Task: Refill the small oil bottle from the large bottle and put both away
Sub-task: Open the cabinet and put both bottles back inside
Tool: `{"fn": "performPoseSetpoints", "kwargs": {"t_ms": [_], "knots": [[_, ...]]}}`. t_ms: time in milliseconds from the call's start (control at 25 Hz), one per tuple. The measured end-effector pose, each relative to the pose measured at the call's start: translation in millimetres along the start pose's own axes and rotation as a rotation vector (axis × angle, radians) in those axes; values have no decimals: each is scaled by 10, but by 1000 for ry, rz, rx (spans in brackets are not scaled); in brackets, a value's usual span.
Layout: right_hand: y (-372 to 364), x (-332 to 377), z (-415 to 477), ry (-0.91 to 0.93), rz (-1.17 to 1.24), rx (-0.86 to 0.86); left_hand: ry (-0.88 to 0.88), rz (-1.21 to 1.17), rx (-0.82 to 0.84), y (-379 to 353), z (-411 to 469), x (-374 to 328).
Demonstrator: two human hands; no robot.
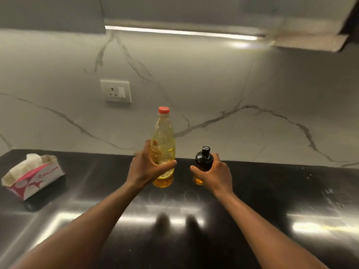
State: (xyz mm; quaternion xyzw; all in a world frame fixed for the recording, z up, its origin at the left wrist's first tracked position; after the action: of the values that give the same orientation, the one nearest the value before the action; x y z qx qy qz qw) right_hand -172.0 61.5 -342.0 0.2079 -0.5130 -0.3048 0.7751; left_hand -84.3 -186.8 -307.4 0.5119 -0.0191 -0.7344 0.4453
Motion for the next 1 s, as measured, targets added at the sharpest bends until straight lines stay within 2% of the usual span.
{"fn": "performPoseSetpoints", "kwargs": {"t_ms": [200, 320, 440, 680, 840, 1000], "knots": [[1169, 1039, 424, 230, 79, -146, -117, -43, -127, 723, 475, -1070], [1863, 1601, 626, 271, 180, -199, -218, 10, -83, 988, 655, -1626], [2354, 2017, 693, 344, 236, -260, -229, -63, -102, 1157, 705, -1909], [2875, 2517, 774, 419, 354, -284, -238, -157, -198, 1707, 961, -2530], [3113, 2792, 1042, 395, 406, -335, -278, -249, -252, 2048, 1298, -3094], [3294, 3006, 1451, 371, 401, -352, -242, -247, -331, 2173, 1703, -3527]]}}
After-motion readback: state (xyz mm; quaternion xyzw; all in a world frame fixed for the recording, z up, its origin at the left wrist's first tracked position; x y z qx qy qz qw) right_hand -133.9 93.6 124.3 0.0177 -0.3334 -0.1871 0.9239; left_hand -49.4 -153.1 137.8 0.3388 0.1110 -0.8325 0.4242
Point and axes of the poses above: each hand's wrist, its own z-axis towards the middle knuckle, its own y-axis out of the back of the hand, x = y × z, the point moved 7 cm from there along z, towards the middle knuckle, and after that the axes turned 7 degrees about -x, right-handed, at the moved point
